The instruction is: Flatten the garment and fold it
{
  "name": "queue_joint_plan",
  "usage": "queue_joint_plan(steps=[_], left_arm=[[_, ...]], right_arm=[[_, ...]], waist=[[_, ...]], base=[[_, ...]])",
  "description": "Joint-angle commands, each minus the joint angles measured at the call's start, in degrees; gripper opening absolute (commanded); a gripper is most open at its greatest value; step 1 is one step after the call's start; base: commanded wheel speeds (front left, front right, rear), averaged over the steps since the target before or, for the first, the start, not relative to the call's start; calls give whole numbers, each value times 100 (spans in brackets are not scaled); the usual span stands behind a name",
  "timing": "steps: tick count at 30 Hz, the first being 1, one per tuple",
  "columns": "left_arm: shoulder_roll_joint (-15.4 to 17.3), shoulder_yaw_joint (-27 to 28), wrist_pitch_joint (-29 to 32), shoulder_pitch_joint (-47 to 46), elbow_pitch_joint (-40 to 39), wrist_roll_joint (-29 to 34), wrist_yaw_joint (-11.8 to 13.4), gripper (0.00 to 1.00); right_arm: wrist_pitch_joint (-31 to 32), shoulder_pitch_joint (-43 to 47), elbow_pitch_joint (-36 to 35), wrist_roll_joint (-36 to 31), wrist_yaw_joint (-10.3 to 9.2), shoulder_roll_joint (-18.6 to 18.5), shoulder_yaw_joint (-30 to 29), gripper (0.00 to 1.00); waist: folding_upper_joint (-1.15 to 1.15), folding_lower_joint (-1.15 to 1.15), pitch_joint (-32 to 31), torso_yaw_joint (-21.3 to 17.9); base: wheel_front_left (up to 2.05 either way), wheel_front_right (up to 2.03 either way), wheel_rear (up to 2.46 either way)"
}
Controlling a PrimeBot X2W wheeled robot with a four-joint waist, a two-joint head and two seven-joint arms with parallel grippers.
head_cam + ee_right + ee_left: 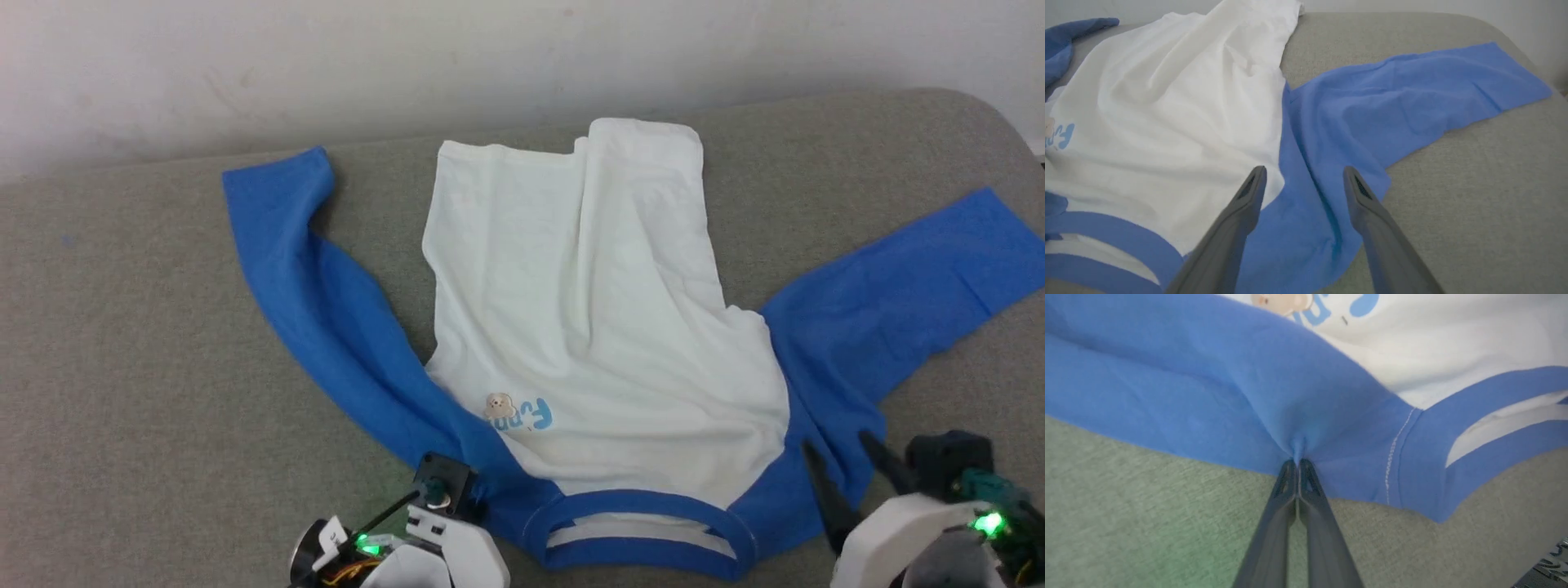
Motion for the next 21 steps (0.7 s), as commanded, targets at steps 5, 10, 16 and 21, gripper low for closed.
queue_joint_plan(steps=[5, 10, 16, 21], left_arm=[[416, 205, -65, 601, -293, -48, 244, 0], [521, 238, -64, 787, -756, -74, 303, 0], [460, 133, -112, 818, -923, -125, 253, 0], [390, 37, -208, 747, -899, -124, 211, 0]], right_arm=[[1055, 616, -78, 326, -12, -336, 307, 100], [1238, 679, -203, 409, -12, -396, 412, 100], [1310, 601, -203, 455, -12, -473, 749, 100], [1373, 408, 78, 337, -12, -542, 841, 100]], waist=[[0, -1, -285, 246], [0, -1, -296, 388], [0, -1, -257, 457], [0, -1, -187, 488]], base=[[0, 0, 0], [0, 0, 0], [0, 0, 0], [0, 0, 0]])
